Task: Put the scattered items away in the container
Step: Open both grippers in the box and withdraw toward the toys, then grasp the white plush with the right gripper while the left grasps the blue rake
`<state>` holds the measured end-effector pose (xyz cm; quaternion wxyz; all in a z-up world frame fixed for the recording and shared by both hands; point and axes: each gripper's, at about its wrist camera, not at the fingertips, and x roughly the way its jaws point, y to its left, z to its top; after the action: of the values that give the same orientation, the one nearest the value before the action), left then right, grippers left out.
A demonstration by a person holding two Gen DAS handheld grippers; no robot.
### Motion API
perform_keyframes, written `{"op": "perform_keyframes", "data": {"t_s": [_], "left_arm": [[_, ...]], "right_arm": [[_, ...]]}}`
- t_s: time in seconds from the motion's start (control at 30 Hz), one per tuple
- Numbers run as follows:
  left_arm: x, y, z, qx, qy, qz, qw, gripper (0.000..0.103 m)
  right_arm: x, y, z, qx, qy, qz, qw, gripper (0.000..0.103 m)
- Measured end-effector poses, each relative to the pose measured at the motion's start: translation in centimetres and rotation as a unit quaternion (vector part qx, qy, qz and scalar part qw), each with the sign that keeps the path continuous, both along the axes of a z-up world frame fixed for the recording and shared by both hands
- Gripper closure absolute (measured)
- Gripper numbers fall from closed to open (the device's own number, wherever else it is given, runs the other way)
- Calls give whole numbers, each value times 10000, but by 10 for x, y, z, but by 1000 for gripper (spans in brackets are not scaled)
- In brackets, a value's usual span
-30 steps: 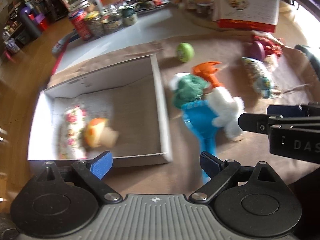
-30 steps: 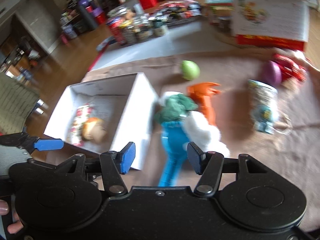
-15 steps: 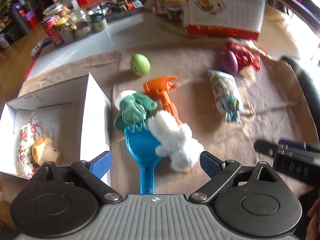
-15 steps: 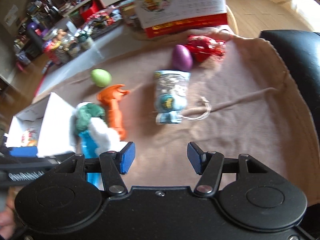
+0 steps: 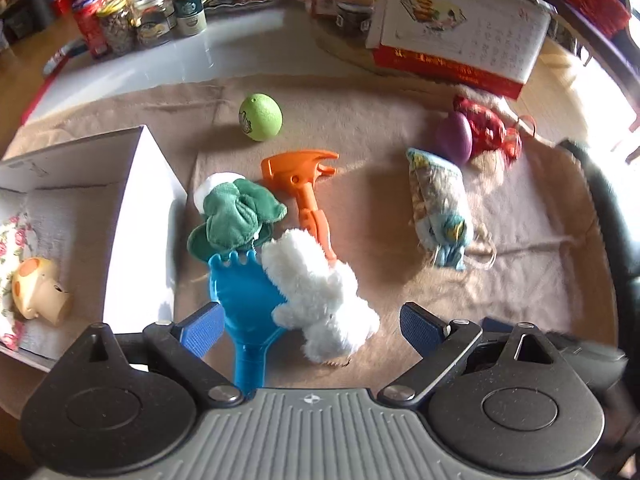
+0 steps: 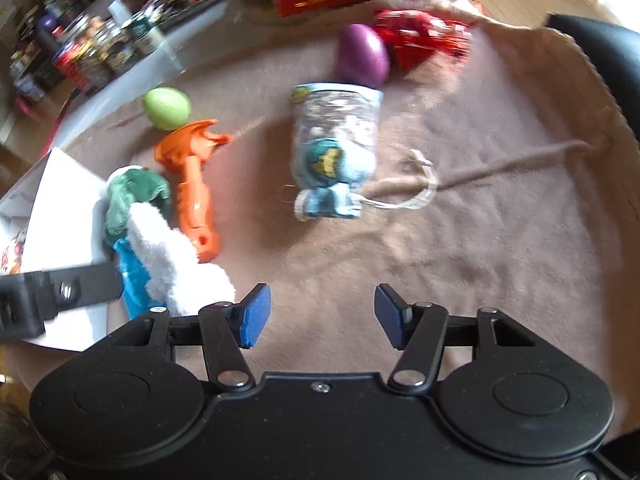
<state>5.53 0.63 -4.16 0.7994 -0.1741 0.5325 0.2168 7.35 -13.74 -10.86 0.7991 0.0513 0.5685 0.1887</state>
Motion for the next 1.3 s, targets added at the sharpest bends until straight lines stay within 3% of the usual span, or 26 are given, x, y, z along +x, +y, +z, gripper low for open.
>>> {"op": "perform_keyframes", "data": {"t_s": [0.13, 0.2, 0.43, 0.5, 0.53, 0.57, 0.67, 0.83, 0.93, 1.13, 1.3], "left_arm": [[2, 11, 7, 93, -44, 159, 9998, 8], [1, 16, 8, 136, -7, 221, 9997, 8], [-7, 30, -6, 126, 275, 459, 9985, 9], [-9, 29, -12, 141, 389, 434, 9982, 9], [-10, 29, -15, 130, 418, 426, 9981, 9], [-11, 27, -17, 120, 458, 392, 9981, 8], [-13, 21, -25, 221, 633, 274, 9974, 8], [-17, 11, -49, 397, 1038, -47, 9938, 8], [-19, 5, -71, 304, 1255, -281, 9912, 10], [-20, -1, -103, 66, 1395, -509, 9889, 24], [-25, 4, -115, -248, 1175, -482, 9916, 56]], "right_arm": [[-1, 28, -2, 128, -88, 400, 9991, 43], [-1, 43, -4, 163, -150, 562, 9982, 36], [2, 79, -19, 43, -247, 902, 9956, 26], [0, 82, -25, 54, -192, 1003, 9948, 31], [-2, 81, -27, 99, -123, 1086, 9940, 38], [-4, 78, -29, 266, -8, 1132, 9932, 59], [-10, 60, -29, 529, 315, 884, 9942, 61], [-20, 5, -23, 483, 325, 141, 9982, 61], [-23, -30, -21, 407, 347, -255, 9982, 60], [-27, -66, -19, 422, 365, -704, 9960, 59], [-31, -65, -18, 491, 349, -684, 9958, 59]]}}
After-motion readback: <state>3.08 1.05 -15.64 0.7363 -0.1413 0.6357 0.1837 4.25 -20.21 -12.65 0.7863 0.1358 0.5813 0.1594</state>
